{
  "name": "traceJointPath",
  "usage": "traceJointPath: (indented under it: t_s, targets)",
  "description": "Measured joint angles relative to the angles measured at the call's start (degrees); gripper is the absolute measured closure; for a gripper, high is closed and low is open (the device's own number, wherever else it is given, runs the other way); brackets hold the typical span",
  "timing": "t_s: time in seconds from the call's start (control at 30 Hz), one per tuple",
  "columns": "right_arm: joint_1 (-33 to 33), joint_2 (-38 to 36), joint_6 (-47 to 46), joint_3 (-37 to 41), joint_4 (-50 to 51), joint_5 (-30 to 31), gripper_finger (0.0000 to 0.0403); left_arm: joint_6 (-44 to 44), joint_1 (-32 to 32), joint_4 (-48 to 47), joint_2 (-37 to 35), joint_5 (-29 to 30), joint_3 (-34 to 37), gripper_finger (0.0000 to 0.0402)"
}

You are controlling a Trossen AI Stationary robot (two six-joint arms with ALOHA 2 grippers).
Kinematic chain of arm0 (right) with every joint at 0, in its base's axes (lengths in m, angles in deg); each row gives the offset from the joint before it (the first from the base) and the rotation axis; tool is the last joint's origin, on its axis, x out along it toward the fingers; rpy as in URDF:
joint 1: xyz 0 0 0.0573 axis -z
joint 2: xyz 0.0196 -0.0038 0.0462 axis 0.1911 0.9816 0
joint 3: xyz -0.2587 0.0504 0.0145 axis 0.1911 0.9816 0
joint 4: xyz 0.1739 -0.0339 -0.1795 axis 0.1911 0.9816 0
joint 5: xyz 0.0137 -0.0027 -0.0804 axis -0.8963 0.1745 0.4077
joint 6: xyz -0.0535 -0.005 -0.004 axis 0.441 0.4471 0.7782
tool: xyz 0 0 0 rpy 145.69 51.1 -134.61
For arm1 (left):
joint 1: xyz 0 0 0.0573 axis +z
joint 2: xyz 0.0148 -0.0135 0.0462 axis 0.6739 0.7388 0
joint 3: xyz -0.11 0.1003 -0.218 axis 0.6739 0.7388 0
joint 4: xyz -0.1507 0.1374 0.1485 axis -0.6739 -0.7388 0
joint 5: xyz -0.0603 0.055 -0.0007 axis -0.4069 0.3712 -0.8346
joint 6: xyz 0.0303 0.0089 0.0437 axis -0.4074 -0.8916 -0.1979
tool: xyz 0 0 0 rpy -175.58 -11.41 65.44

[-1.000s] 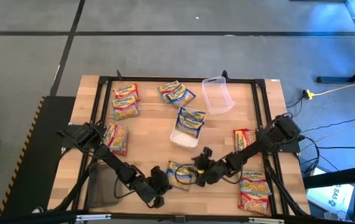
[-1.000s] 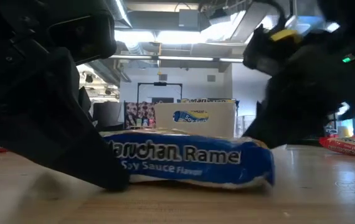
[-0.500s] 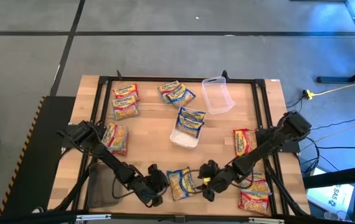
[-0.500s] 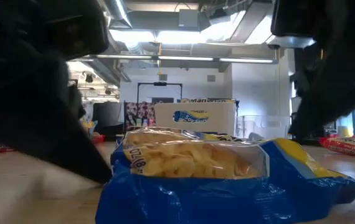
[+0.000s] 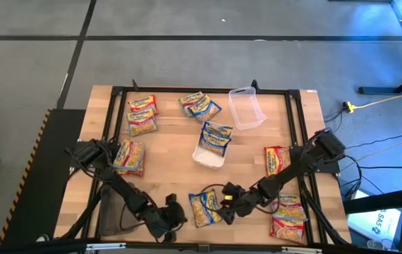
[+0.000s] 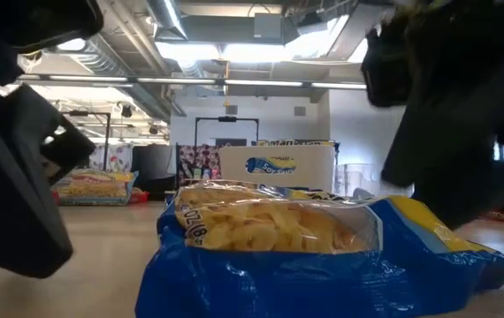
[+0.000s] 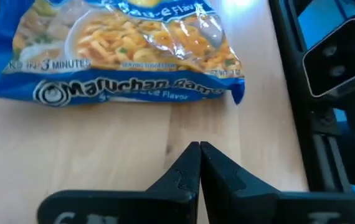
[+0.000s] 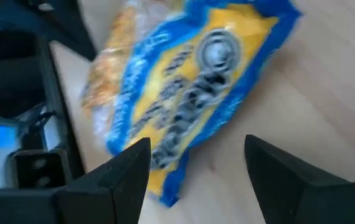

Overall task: Sort Maruchan noodles
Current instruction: Put the blue noodle pack in the white bin

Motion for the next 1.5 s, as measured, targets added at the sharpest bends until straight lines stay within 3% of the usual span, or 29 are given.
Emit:
traceJointPath:
  t_s: [0.67, 1.2, 1.33, 1.5]
  targets:
    - [1.8, 6.9, -1.4, -0.1, -14.9, 0.6, 0.0168, -7.5, 5.7, 1.7, 1.0, -1.7, -0.1, 0.0398]
    - [1.8, 7.5, 9.6, -0.2, -24.3, 4.5, 0.017, -11.4, 6.3, 9.7, 1.9, 0.1, -0.1, 0.0398]
    - [1.9, 7.4, 13.8, -0.2, -26.8, 3.0, 0.0192, -11.4, 6.3, 9.6, 1.9, 0.1, -0.1, 0.0398]
    - [1.8, 7.4, 16.6, -0.3, -26.9, 2.5, 0.0256, -13.5, 6.3, 7.5, 1.2, 0.0, -0.1, 0.0398]
